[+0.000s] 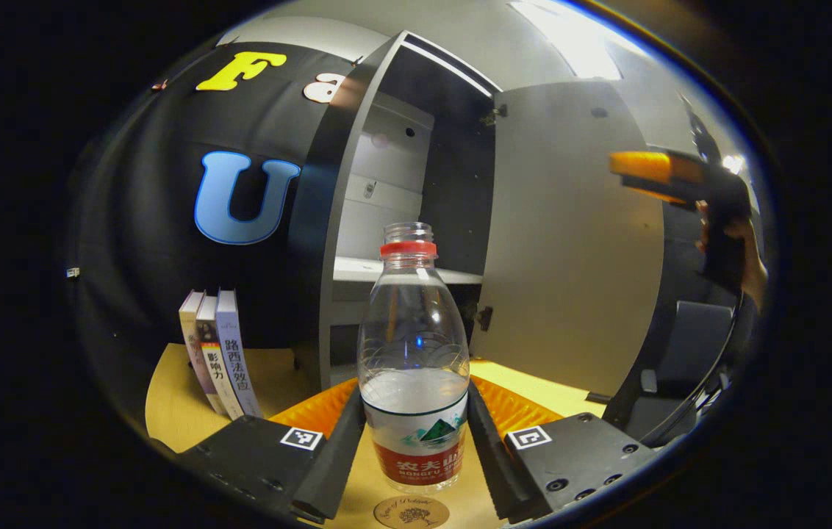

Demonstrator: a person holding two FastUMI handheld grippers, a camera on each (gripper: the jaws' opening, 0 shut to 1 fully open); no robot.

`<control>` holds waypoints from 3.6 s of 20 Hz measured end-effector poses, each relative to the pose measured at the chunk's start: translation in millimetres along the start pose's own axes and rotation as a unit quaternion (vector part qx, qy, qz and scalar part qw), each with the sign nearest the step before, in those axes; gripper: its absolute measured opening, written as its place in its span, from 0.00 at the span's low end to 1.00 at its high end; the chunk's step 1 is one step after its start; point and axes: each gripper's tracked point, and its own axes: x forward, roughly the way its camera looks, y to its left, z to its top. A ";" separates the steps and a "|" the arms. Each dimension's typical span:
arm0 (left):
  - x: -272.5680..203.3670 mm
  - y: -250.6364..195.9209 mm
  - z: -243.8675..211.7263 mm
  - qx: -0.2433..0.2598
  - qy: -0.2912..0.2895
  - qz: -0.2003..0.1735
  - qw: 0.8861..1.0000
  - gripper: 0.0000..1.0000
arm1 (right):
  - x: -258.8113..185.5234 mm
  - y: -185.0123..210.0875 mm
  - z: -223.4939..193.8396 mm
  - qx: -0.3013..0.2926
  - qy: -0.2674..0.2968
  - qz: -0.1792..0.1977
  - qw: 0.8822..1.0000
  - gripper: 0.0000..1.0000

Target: Open the cabinet door with the right hand, grasp the bottle in the cabinet with the left hand and place it on the coaster, then close the cabinet door with the right hand.

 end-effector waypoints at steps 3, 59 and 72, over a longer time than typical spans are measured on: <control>-5.4 -5.0 -46.4 -0.016 0.007 0.023 1.000 0.76 | 17.1 25.8 -37.8 -0.003 0.020 0.048 0.999 0.78; 28.8 -254.6 128.2 0.013 -0.030 -0.001 0.999 0.93 | -65.9 -232.5 -1.6 0.044 0.064 -0.001 0.997 0.96; -27.4 -174.1 146.0 0.017 -0.049 0.037 0.998 0.94 | -51.0 -74.7 2.8 0.082 0.081 0.100 0.988 0.94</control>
